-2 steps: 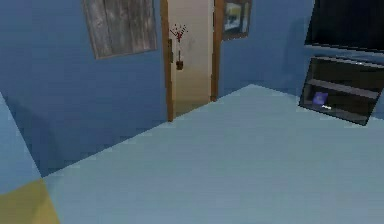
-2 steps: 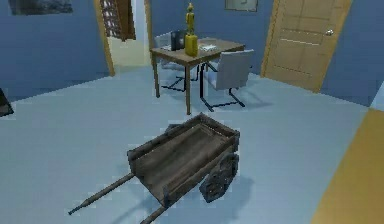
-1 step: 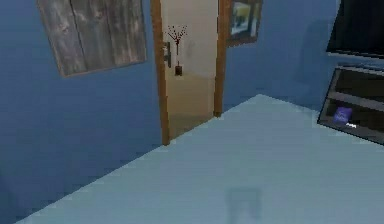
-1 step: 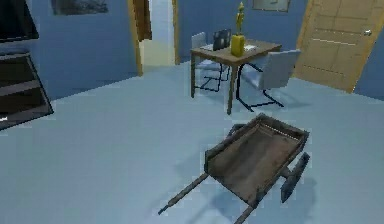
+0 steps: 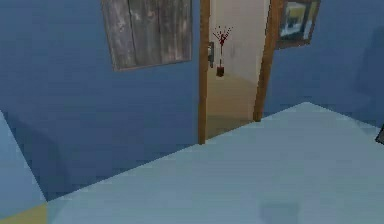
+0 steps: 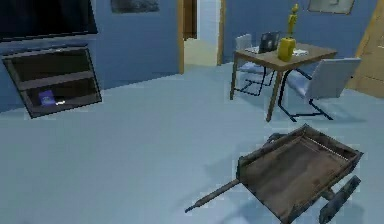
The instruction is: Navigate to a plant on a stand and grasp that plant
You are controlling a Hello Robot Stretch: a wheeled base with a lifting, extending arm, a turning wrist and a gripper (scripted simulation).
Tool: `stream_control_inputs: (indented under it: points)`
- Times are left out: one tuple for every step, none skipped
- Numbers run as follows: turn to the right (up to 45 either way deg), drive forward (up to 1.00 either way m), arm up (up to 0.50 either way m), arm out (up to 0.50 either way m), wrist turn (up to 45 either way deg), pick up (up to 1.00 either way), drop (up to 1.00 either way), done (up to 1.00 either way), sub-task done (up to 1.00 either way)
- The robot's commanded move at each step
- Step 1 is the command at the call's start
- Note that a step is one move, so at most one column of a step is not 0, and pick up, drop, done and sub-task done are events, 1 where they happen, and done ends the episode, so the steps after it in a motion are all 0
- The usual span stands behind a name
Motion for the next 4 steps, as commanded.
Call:
stream_control_inputs:
  points:
    - [0.0,0.1,0.0,0.0,0.0,0.0,0.0,0.0,0.0]
    - [45.0,0.0,0.0,0.0,0.0,0.0,0.0,0.0,0.0]
    - [9.0,0.0,0.0,0.0,0.0,0.0,0.0,0.0,0.0]
    - [0.0,0.85,0.0,0.0,0.0,0.0,0.0,0.0,0.0]
